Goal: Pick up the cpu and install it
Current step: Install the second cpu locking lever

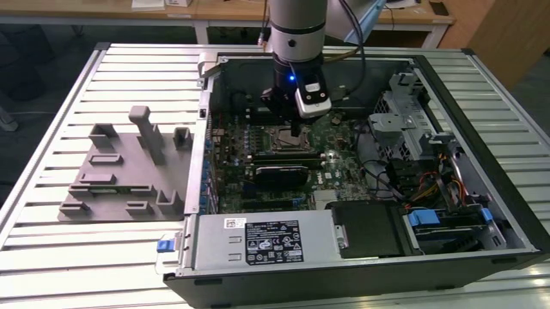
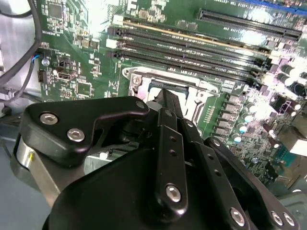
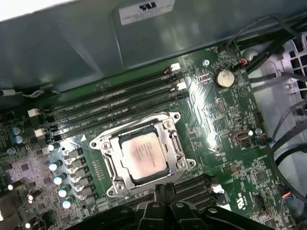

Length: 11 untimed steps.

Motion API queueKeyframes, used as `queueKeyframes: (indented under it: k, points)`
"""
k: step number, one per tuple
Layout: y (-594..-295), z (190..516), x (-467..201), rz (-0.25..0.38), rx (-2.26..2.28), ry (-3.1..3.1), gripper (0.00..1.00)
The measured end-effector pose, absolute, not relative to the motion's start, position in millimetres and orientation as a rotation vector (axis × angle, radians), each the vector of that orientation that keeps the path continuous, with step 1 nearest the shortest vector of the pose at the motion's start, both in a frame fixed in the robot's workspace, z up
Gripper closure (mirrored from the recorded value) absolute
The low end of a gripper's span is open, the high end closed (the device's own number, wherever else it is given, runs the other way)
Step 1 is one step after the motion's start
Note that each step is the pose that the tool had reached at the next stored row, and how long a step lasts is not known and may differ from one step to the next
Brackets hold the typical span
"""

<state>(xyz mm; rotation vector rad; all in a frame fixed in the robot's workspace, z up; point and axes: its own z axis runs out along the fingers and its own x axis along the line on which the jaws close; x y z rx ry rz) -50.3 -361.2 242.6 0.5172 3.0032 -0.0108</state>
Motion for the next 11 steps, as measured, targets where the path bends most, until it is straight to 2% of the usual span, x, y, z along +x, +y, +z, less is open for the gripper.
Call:
queueKeyframes:
  k: [11]
  points:
    - [-374.2,240.1,-54.1,-0.007,0.505,3.005,0.89]
